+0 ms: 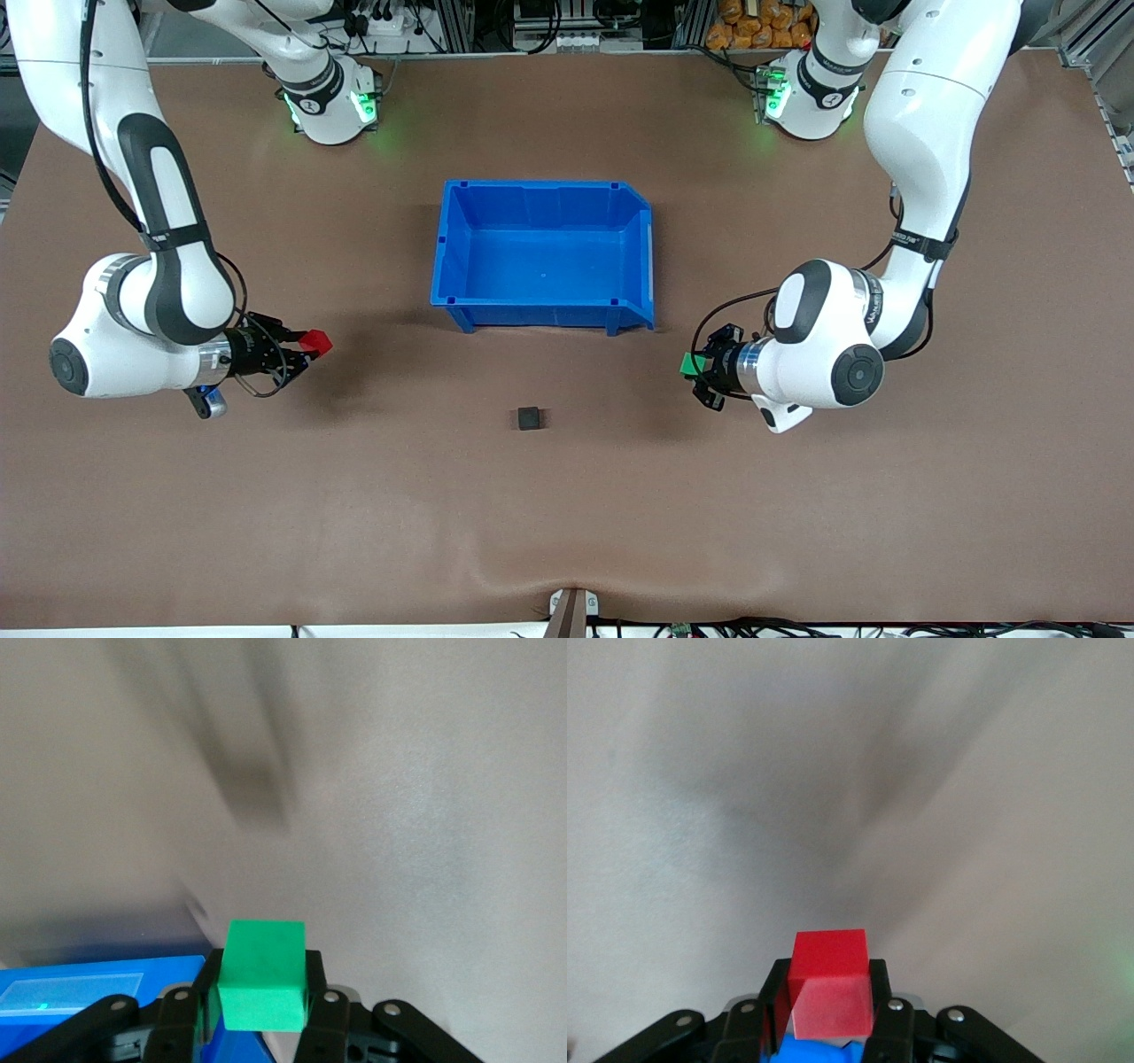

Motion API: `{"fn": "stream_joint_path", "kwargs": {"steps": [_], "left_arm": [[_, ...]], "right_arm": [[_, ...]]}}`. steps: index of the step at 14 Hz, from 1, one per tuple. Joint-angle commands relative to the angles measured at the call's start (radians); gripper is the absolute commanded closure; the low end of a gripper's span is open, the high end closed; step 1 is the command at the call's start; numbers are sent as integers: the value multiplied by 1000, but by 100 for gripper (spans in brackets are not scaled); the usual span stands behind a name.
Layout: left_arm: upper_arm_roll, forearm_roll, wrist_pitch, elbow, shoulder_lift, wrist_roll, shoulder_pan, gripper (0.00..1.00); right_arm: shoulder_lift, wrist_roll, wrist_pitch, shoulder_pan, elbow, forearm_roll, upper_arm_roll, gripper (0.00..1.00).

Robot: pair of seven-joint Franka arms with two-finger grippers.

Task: Attach green and red cubes to black cube
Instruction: 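Carry the green cube and the red cube toward the black cube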

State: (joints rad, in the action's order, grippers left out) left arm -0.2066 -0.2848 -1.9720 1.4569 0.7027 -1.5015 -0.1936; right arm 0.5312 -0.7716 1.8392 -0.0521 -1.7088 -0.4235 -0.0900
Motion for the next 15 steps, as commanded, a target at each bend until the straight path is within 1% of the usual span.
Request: {"fn": "stream_joint_path", "kwargs": {"steps": [1,5,10,13,15], "left_arm": [[3,-19,-4,-26,8,-37,5,85],[3,-48,-65,-39,35,-150,-16,85],[0,-53,-151,-41,63,-243,-59,85],[0,-125,-172,-41,70,-258,-58,84],[0,-131,-174,-50,75,-278,-59,84]], "right_arm": [[1,-18,-5,3,9,-78,-2,100],[1,-84,0,-5,11,-99,-2,100],[15,-224,90,-61,12,-120,-2,100],[18,-282,109,-81,12,-144,-2,100],[19,-336,117,-84,17,-147,0,100]]}}
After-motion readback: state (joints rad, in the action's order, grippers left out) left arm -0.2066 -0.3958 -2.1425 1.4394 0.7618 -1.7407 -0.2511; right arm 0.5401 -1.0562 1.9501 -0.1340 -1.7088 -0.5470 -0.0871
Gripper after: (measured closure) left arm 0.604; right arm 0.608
